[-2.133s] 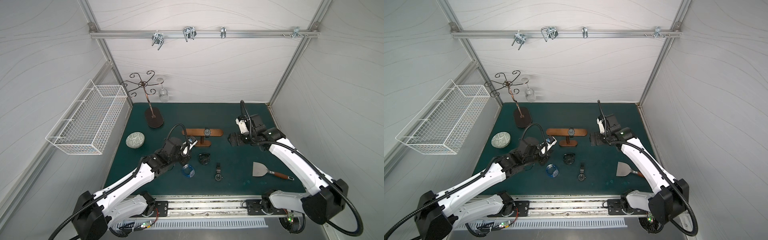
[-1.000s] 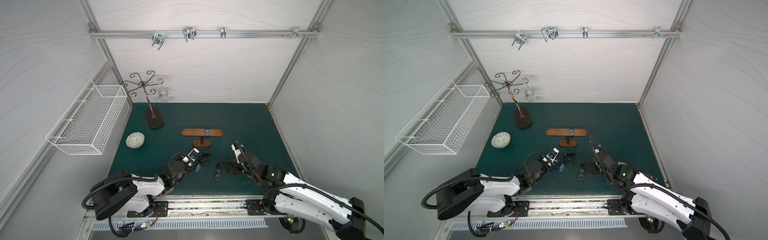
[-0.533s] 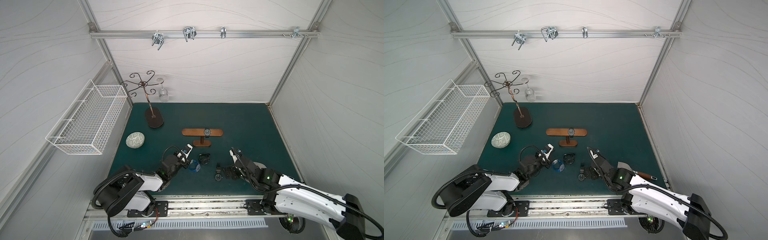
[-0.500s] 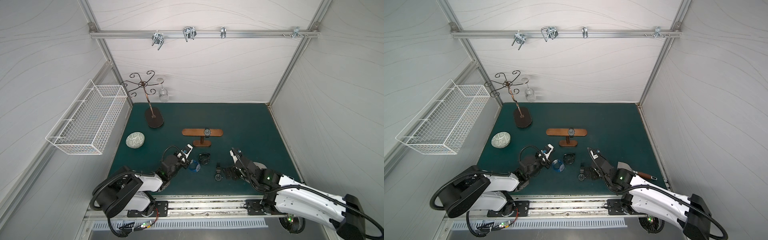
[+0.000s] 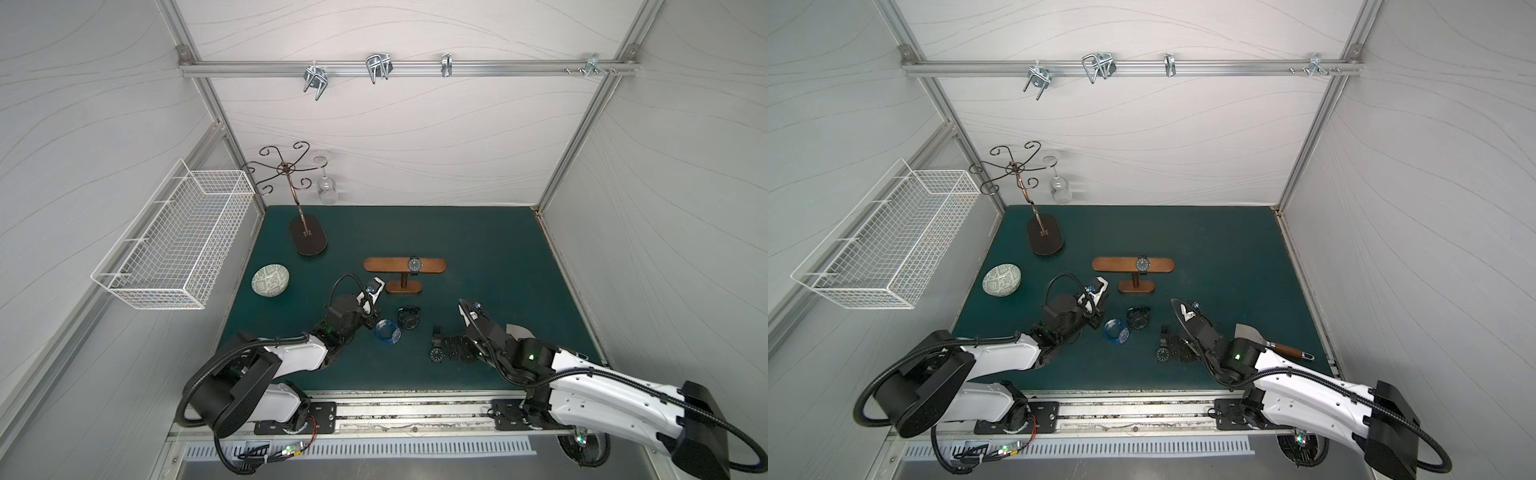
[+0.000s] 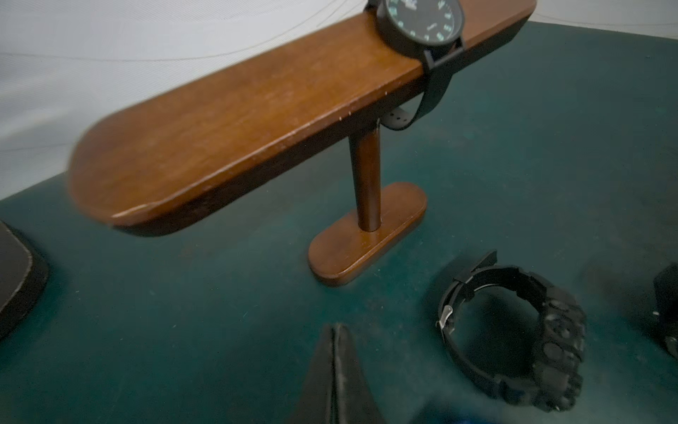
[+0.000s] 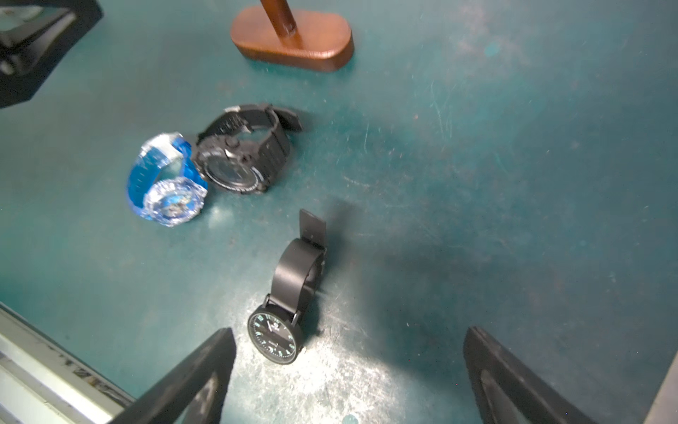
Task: Place watch on stand
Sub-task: Pick up the watch at the center of the board.
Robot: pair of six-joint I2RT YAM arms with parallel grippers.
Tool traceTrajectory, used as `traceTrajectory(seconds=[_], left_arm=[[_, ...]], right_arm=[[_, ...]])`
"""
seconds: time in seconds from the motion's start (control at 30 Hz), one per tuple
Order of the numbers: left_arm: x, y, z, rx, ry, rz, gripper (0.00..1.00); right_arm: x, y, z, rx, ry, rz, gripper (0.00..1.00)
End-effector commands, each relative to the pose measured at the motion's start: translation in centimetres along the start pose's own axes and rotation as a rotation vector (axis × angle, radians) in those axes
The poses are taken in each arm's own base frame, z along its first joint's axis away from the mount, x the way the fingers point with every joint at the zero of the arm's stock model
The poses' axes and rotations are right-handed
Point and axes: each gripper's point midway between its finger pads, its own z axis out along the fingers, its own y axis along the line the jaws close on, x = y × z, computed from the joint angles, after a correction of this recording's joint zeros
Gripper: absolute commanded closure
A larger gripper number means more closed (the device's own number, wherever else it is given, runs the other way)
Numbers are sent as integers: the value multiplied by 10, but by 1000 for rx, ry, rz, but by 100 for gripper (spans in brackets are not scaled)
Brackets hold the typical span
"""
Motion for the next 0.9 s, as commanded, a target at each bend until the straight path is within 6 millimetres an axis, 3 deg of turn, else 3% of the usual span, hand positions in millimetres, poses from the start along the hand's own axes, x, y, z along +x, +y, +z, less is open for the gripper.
traceTrajectory(seconds=[0.0, 0.4, 0.87], left_arm=[[-33, -2, 20, 26, -89, -41, 96], [-7, -9, 50, -18, -98, -38, 96], [-7, -20, 65, -66, -118, 37, 95]], right_arm=[[1, 4, 9, 2, -9, 30, 1], [5, 6, 19, 33, 12, -8, 1], [13, 3, 21, 22, 14, 7, 1]])
